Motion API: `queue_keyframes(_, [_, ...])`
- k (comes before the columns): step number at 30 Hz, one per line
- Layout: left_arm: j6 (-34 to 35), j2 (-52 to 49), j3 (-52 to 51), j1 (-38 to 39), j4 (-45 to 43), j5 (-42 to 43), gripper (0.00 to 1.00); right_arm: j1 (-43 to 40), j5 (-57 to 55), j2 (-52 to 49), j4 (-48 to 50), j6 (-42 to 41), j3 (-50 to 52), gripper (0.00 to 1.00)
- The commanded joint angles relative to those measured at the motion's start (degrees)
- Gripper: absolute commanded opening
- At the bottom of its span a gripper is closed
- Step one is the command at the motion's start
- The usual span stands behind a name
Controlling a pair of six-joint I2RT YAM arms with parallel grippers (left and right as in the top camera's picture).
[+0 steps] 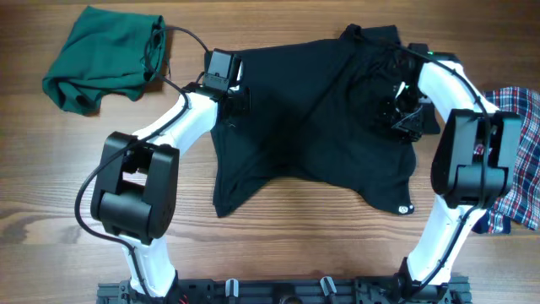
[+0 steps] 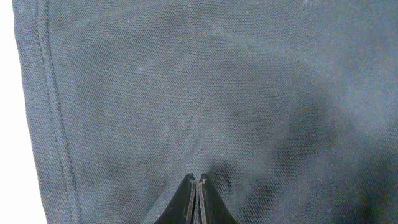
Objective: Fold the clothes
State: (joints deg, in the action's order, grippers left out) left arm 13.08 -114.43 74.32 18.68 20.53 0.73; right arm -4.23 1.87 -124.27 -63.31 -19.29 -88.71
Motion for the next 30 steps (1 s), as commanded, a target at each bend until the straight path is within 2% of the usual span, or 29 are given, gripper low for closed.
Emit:
queue_keyframes(1, [-1.2, -0.7, 0.7, -0.4, -0.2, 0.7, 0.04, -4.4, -5.4, -3.2, 0.5, -3.3, 3.0, 0.71])
queue_keyframes(9, [-3.7, -0.7, 0.7, -0.5, -0.2, 0.7, 0.04, -8.6, -6.4, -3.2, 0.5, -3.4, 3.0, 0.73])
queue_keyframes(14, [-3.7, -0.7, 0.7, -0.5, 0.9, 0.7, 0.04, -8.3, -8.8, -2.2, 0.1, -5.4, 2.9, 0.81])
queue_keyframes(22, [-3.9, -0.5, 0.7, -0.4, 2.9, 0.7, 0.04, -8.5, -14.2, 6.5, -3.4, -9.8, 2.9, 0.82])
queue_keyframes(24, [-3.9, 0.5, 0.7, -0.4, 4.2, 0.7, 0.04, -8.5, -13.6, 10.9, -3.1, -10.0, 2.9, 0.88])
queue_keyframes(26, [-3.9, 1.8, 0.7, -0.1, 4.7, 0.7, 0.04, -8.5, -9.8, 14.7, -2.0, -5.6, 2.9, 0.98])
queue_keyframes(30, [-3.9, 5.0, 0.7, 1.7, 6.0, 1.1, 0.04, -8.5, -4.0, 18.6, -2.0, -1.2, 2.9, 1.00])
